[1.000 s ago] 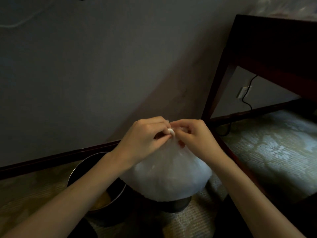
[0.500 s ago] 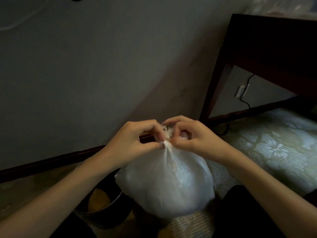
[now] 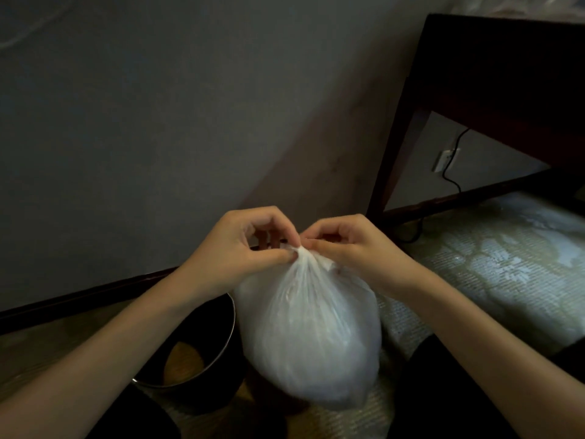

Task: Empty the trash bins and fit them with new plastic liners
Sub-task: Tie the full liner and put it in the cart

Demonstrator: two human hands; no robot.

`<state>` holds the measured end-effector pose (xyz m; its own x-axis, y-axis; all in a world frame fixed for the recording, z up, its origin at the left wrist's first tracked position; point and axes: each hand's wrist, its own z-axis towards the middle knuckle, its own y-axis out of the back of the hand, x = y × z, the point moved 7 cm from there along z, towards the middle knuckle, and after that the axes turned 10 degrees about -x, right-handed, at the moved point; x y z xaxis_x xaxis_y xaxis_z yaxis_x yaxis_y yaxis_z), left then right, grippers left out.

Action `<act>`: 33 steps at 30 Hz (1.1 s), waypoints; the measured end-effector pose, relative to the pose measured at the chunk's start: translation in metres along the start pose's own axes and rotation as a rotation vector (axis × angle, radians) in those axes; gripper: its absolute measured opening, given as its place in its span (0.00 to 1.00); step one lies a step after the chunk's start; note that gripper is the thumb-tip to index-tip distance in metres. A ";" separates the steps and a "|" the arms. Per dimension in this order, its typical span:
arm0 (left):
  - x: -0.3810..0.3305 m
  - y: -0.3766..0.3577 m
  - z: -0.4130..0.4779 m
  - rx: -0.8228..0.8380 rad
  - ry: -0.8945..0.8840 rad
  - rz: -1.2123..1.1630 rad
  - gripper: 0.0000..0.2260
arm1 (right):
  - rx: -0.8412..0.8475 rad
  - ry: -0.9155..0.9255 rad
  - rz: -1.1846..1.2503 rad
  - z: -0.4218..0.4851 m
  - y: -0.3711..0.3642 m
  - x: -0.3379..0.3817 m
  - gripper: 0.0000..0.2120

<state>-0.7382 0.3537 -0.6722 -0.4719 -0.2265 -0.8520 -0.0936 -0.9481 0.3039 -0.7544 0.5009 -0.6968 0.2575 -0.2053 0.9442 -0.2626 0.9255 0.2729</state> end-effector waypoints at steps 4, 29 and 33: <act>-0.003 -0.002 -0.003 0.024 -0.033 0.103 0.06 | -0.048 -0.030 -0.050 0.001 0.004 -0.005 0.05; 0.017 -0.027 0.036 0.617 0.330 0.651 0.11 | -0.091 -0.463 0.406 -0.007 -0.013 -0.025 0.08; 0.031 -0.020 0.029 0.526 0.656 0.179 0.11 | -0.180 -0.362 0.371 -0.019 -0.015 -0.018 0.10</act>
<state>-0.7762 0.3718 -0.6920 0.0683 -0.5999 -0.7972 -0.5364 -0.6958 0.4776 -0.7371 0.4971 -0.7213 -0.1664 0.0786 0.9829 -0.1034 0.9899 -0.0967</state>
